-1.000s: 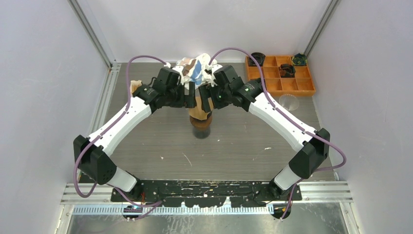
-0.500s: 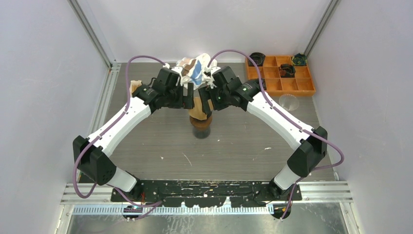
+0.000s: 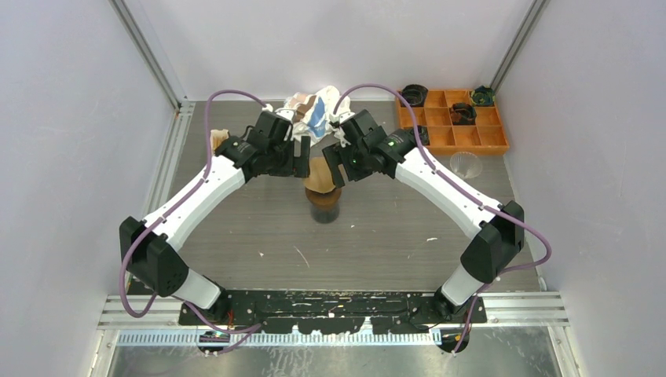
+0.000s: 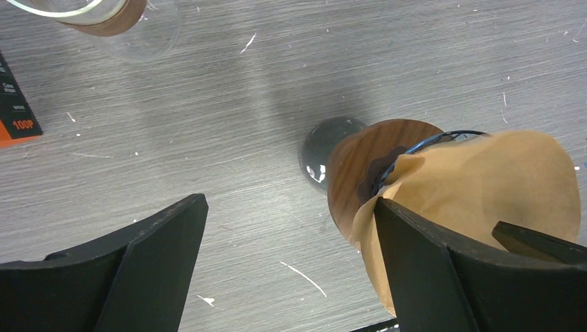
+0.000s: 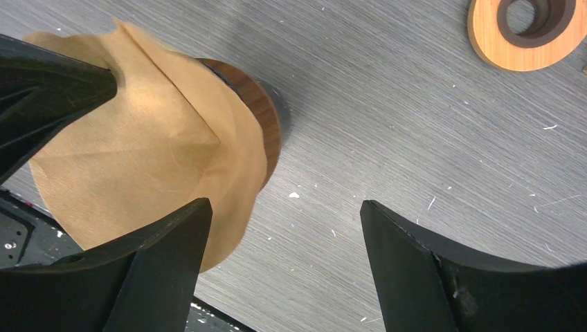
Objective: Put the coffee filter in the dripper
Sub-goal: Adjust the coffee filter in the coffee dripper.
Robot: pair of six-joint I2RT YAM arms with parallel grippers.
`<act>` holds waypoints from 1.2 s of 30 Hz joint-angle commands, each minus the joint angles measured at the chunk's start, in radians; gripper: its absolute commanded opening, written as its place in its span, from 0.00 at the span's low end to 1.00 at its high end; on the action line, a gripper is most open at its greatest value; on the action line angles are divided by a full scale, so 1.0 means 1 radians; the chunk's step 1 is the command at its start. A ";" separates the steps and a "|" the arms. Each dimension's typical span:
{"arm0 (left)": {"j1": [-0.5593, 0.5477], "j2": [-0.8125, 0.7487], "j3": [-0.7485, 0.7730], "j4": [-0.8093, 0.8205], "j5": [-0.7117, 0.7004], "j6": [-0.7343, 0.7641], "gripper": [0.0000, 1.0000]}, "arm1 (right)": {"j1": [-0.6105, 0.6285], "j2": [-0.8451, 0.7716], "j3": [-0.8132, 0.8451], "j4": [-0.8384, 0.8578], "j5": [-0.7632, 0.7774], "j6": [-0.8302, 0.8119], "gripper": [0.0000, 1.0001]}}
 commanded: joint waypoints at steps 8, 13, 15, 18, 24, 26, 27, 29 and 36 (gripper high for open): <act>-0.001 0.009 0.040 -0.016 -0.048 0.021 0.93 | -0.002 -0.082 -0.072 0.055 0.007 -0.061 0.86; -0.001 0.015 0.048 -0.029 -0.060 0.023 0.93 | -0.010 -0.109 -0.099 0.092 -0.019 -0.080 0.86; -0.001 0.015 0.049 -0.029 -0.062 0.024 0.93 | -0.014 -0.117 -0.107 0.102 -0.030 -0.090 0.86; -0.002 0.016 0.047 -0.027 -0.064 0.024 0.93 | -0.017 -0.135 -0.123 0.125 -0.051 -0.112 0.86; -0.001 0.023 0.053 -0.026 -0.061 0.026 0.93 | -0.036 -0.160 -0.153 0.165 -0.085 -0.158 0.87; -0.001 0.023 0.053 -0.027 -0.061 0.027 0.93 | -0.040 -0.156 -0.155 0.166 -0.094 -0.169 0.87; 0.000 0.022 0.053 -0.027 -0.062 0.027 0.93 | -0.042 -0.154 -0.155 0.166 -0.098 -0.173 0.87; -0.002 0.021 0.053 -0.027 -0.064 0.028 0.93 | -0.042 -0.153 -0.160 0.167 -0.099 -0.175 0.87; -0.001 0.016 0.062 -0.015 -0.038 0.028 0.94 | -0.043 -0.152 -0.147 0.167 -0.118 -0.159 0.87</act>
